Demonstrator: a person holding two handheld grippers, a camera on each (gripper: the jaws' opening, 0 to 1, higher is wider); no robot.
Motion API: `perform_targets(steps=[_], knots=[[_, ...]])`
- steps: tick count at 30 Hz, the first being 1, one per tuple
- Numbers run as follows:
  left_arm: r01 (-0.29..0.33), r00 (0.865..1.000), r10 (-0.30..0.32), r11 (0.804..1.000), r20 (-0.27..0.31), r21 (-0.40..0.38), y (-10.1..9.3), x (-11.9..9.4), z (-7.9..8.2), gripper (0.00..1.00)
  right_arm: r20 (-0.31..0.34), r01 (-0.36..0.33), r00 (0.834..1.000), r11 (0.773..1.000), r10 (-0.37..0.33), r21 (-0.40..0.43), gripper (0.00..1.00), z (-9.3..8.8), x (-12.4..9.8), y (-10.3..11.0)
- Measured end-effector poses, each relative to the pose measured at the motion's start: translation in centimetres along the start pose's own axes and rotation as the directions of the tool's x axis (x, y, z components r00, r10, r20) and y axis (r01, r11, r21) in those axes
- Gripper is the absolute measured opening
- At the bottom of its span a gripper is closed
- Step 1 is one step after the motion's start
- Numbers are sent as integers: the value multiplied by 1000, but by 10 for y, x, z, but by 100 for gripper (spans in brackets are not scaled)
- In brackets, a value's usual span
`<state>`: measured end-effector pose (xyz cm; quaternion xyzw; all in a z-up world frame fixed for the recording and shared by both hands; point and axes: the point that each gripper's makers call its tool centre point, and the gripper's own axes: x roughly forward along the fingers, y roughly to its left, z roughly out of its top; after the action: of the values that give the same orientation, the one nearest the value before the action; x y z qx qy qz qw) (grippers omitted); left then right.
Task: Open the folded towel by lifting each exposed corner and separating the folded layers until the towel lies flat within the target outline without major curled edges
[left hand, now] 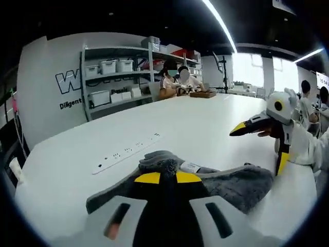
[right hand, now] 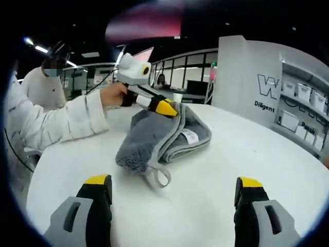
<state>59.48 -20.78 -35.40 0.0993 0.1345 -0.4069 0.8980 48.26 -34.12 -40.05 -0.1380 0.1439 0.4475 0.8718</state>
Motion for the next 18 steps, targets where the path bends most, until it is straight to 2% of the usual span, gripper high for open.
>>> perform_targets(steps=[4, 8, 13, 15, 18], knots=[[25, 999, -24, 999, 42, -29, -5, -10, 0, 7, 0, -7, 1000, 1000, 7, -4, 99, 0, 0, 3], [25, 998, -24, 999, 59, -28, -7, -15, -3, 7, -1, -11, 1000, 1000, 11, -6, 99, 1, 1, 4], [35, 997, -37, 999, 75, 33, -13, -23, 3, 7, 6, -18, 1000, 1000, 18, -10, 99, 3, 0, 6], [46, 995, -53, 996, 88, 74, -20, -26, 8, 7, 10, -23, 1000, 1000, 23, -9, 99, 4, -1, 7], [66, 994, -77, 986, 72, 151, -30, -31, 9, 7, 9, -28, 1000, 1000, 28, -11, 99, 4, 0, 8]])
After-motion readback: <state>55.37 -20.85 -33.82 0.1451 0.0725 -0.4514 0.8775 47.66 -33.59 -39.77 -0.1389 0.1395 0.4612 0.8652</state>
